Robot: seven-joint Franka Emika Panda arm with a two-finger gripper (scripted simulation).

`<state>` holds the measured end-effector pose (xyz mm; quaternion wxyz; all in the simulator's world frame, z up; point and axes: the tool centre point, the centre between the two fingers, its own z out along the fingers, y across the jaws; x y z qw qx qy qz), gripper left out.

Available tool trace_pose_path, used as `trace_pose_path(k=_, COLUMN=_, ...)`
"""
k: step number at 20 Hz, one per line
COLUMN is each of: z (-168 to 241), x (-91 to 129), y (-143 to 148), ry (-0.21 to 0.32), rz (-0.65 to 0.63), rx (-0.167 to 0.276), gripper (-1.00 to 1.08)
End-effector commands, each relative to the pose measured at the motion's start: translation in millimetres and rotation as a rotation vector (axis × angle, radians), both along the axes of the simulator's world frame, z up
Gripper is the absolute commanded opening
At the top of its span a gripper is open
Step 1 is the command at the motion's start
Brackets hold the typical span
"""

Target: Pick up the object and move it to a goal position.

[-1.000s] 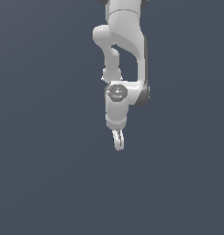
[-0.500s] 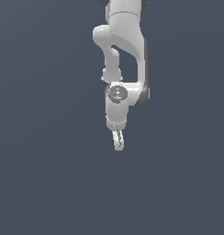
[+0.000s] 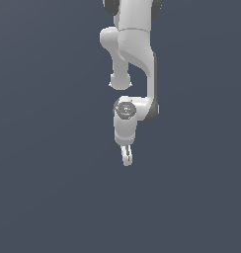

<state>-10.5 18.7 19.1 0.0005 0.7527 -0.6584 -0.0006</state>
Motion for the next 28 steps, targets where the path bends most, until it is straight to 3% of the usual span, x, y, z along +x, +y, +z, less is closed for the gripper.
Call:
trace_pose_path(k=1, z=-5.1, x=0.9, y=0.2, ry=-0.001, rz=0.000, rx=0.000, gripper=1.00)
trace_pose_path(k=3, z=-6.1, x=1.1, y=0.2, ry=-0.001, rz=0.000, rx=0.000, gripper=1.00)
trace_pose_path(k=4, z=-6.1, x=1.1, y=0.2, ry=-0.001, rz=0.000, rx=0.000, gripper=-1.00)
trace_pose_path(k=18, z=-1.8, x=0.6, y=0.0, ry=-0.001, rz=0.000, rx=0.000, gripper=-1.00)
trace_pose_path(k=28, z=46.6, x=-4.9, y=-4.1, ry=-0.001, rz=-0.001, rx=0.002, gripper=-1.00)
